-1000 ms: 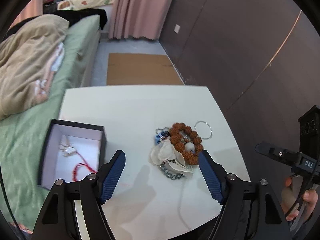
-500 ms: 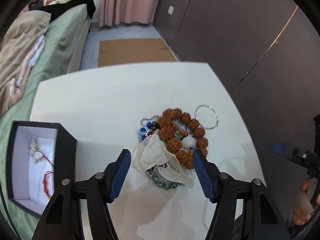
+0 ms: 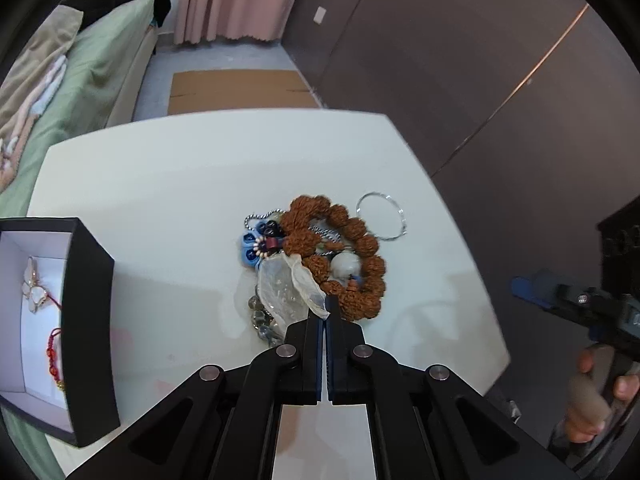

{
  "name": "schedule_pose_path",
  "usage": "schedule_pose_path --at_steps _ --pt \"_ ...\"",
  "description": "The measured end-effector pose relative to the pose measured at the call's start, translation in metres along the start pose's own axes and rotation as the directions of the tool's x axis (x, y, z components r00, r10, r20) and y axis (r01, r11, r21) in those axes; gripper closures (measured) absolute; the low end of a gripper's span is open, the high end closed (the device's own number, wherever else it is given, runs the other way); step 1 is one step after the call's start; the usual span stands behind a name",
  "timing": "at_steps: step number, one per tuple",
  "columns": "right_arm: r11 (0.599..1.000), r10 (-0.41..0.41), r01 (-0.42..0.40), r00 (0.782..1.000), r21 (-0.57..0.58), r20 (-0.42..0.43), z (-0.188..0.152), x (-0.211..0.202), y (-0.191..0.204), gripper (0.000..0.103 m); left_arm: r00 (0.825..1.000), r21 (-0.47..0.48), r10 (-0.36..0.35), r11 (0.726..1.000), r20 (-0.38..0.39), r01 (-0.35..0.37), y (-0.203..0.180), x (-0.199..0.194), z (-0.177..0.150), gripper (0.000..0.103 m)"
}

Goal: Organize jewelry
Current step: 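Grasp the white cloth from the pile with the left tool, then carry white cloth into box with left tool while right tool grasps rudraksha bracelet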

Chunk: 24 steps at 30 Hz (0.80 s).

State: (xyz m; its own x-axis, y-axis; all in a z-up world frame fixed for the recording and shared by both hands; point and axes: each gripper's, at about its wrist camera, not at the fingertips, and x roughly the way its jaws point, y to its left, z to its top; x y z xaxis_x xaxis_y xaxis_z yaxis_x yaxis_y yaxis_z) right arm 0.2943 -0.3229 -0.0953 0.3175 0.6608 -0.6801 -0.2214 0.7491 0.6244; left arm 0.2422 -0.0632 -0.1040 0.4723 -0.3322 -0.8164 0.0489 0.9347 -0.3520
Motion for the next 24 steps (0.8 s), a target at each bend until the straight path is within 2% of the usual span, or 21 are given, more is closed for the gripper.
schedule_pose_path --at_steps 8,15,19,24 --pt "0.999 0.028 -0.029 0.999 -0.042 -0.022 0.001 0.014 0.027 0.026 0.995 0.005 -0.008 1.000 0.098 0.007 0.000 -0.048 0.006 0.103" --pt "0.994 0.044 -0.049 0.997 -0.099 -0.056 0.003 0.032 0.056 0.028 0.982 -0.012 0.010 1.000 0.186 -0.008 0.009 -0.092 0.010 0.103" --pt "0.988 0.055 -0.067 0.995 -0.142 -0.087 0.008 0.048 0.075 0.038 0.976 -0.030 0.032 0.999 0.216 -0.026 0.020 -0.110 0.009 0.103" --pt "0.982 0.038 -0.061 0.990 -0.176 -0.134 0.016 0.075 0.092 0.043 0.968 -0.065 0.063 0.997 0.244 -0.048 0.036 -0.129 0.004 0.103"
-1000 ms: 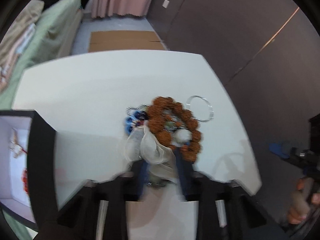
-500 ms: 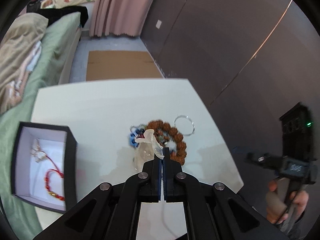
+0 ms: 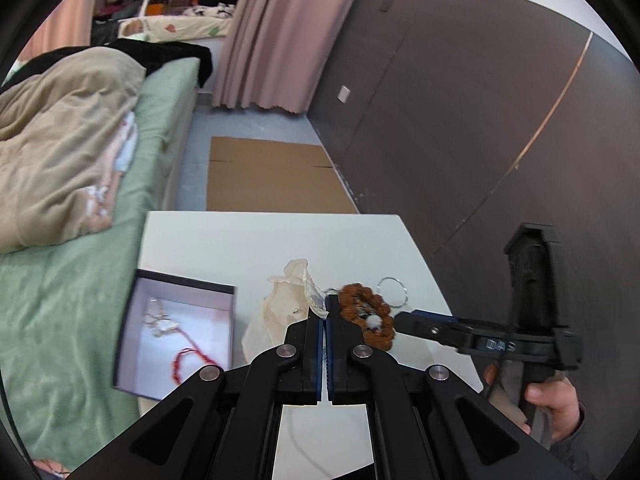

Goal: Organize jewelry
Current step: 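Carry white cloth into box with left tool while right tool grasps rudraksha bracelet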

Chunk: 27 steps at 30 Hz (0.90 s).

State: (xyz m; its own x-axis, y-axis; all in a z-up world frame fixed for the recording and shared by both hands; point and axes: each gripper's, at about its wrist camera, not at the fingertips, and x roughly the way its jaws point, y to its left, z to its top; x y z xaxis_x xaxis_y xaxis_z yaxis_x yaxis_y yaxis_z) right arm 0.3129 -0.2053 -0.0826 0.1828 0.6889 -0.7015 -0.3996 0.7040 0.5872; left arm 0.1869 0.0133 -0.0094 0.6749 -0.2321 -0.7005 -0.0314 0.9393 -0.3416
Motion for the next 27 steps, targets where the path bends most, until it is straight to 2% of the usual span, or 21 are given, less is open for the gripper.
schedule_pose_path --at_steps 4,9,12,14,15,16,18,27 --pt "0.999 -0.030 0.029 0.998 -0.018 -0.047 0.008 0.023 0.005 0.050 1.000 -0.021 0.023 1.000 0.018 -0.023 0.017 -0.013 -0.001 0.103" --pt "0.996 -0.083 0.081 0.992 -0.028 -0.094 0.016 0.048 0.009 0.051 0.998 -0.059 0.052 0.997 0.036 -0.050 0.037 -0.028 -0.002 0.103" --pt "0.994 -0.106 0.103 0.986 -0.027 -0.126 0.017 0.058 0.008 0.057 0.997 -0.078 0.063 0.995 0.046 -0.059 0.048 -0.035 -0.003 0.103" --pt "0.991 -0.136 0.132 0.981 -0.035 -0.137 0.019 0.065 0.008 0.070 0.996 -0.092 0.073 0.993 0.052 -0.068 0.055 -0.040 -0.003 0.103" --pt "0.988 -0.155 0.152 0.977 -0.031 -0.144 0.019 0.067 0.007 0.082 0.996 -0.098 0.076 0.993 0.054 -0.070 0.058 -0.042 -0.004 0.103" --pt "0.988 -0.157 0.157 0.976 -0.010 -0.152 0.020 0.067 0.003 0.082 0.995 -0.104 0.079 0.992 0.056 -0.072 0.061 -0.043 -0.004 0.103" --pt "0.990 -0.135 0.140 0.981 0.022 -0.141 0.021 0.062 0.001 0.082 0.995 -0.115 0.081 0.991 0.059 -0.073 0.067 -0.046 -0.003 0.103" --pt "0.998 -0.060 0.060 0.998 0.020 -0.012 0.025 0.009 0.025 0.082 0.998 -0.135 0.052 0.990 0.044 -0.046 0.078 -0.035 -0.003 0.103"
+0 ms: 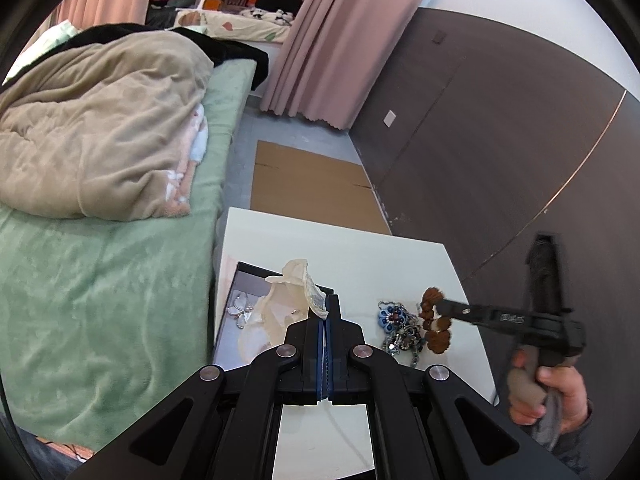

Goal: Organize jewelry
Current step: 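Carry white cloth into box with left tool while right tool grasps rudraksha bracelet, then lower the rudraksha bracelet into the black box and open the right tool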

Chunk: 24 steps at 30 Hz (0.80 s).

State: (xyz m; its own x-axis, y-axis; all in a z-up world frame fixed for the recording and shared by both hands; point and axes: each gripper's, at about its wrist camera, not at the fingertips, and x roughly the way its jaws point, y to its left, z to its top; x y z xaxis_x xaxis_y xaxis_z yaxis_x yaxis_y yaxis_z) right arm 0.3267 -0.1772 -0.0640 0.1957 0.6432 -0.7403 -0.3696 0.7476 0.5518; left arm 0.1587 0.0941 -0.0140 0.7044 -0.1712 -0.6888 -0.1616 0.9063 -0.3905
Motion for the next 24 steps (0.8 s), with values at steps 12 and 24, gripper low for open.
schedule_pose_path --at_steps 12,24 --pt "0.995 0.087 -0.083 0.994 -0.059 0.067 0.001 -0.044 0.047 0.082 0.995 -0.073 -0.036 0.997 -0.089 0.029 0.002 0.034 0.006 0.052" --pt "0.973 0.172 -0.166 0.985 -0.157 0.025 0.002 -0.025 0.104 0.082 0.999 -0.093 0.055 0.994 0.002 -0.054 0.035 -0.006 0.003 0.023"
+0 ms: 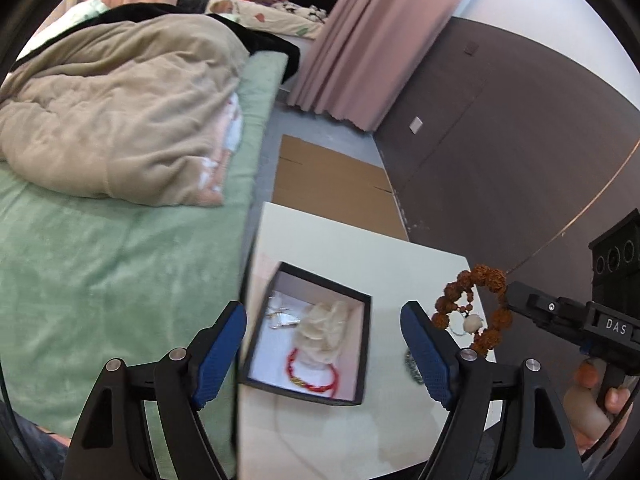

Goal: Organize jewelry
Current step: 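Lower the rudraksha bracelet into the black box and open the right tool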

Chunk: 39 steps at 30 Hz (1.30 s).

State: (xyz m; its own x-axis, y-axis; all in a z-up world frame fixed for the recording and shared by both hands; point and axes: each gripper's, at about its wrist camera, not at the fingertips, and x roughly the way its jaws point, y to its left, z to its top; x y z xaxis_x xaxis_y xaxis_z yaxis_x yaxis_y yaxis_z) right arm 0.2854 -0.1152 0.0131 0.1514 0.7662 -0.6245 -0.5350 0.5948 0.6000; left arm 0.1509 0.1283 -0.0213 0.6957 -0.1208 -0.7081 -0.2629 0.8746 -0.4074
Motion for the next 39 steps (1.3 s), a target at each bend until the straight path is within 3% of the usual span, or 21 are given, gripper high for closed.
schedule_pose_path --at_steps 8,16,17,19,20,22,27,31,39 --pt "0.998 0.045 -0.048 0.998 -0.048 -0.053 0.003 0.040 0.033 0.082 0.998 -0.034 0.050 0.998 0.033 -0.049 0.029 -0.027 0.000 0.023" --pt "0.998 -0.004 -0.001 0.996 -0.059 -0.084 0.000 0.071 0.042 0.081 0.996 -0.055 0.077 0.996 0.054 -0.074 0.047 -0.045 -0.003 0.023" --pt "0.998 -0.009 0.002 0.994 -0.063 -0.109 -0.001 0.078 0.045 0.079 0.995 -0.056 0.078 0.996 0.054 -0.075 0.048 -0.045 -0.003 0.023" --pt "0.998 0.018 -0.028 0.987 -0.060 -0.158 -0.002 0.087 0.047 0.060 0.996 -0.060 0.077 0.995 0.054 -0.074 0.048 -0.046 -0.004 0.023" --pt "0.998 0.024 -0.033 0.986 -0.055 -0.163 -0.003 0.087 0.046 0.056 0.996 -0.060 0.074 0.996 0.054 -0.070 0.047 -0.046 -0.004 0.023" --pt "0.998 0.014 -0.022 0.990 -0.053 -0.140 -0.005 0.080 0.043 0.048 0.996 -0.056 0.068 0.996 0.053 -0.065 0.044 -0.045 -0.004 0.023" --pt "1.000 -0.016 0.014 0.994 -0.022 -0.110 -0.007 0.053 0.021 0.046 0.999 -0.020 0.034 0.999 0.035 -0.033 0.025 -0.032 -0.005 0.023" --pt "0.997 -0.068 0.069 0.996 0.021 -0.061 -0.012 0.021 -0.010 0.030 1.000 0.020 -0.003 1.000 0.012 0.003 -0.001 -0.015 -0.006 0.023" --pt "0.983 -0.139 0.140 0.990 0.121 -0.018 -0.023 -0.024 -0.063 0.030 0.997 0.084 -0.057 0.995 -0.043 0.060 -0.051 0.018 -0.010 0.023"
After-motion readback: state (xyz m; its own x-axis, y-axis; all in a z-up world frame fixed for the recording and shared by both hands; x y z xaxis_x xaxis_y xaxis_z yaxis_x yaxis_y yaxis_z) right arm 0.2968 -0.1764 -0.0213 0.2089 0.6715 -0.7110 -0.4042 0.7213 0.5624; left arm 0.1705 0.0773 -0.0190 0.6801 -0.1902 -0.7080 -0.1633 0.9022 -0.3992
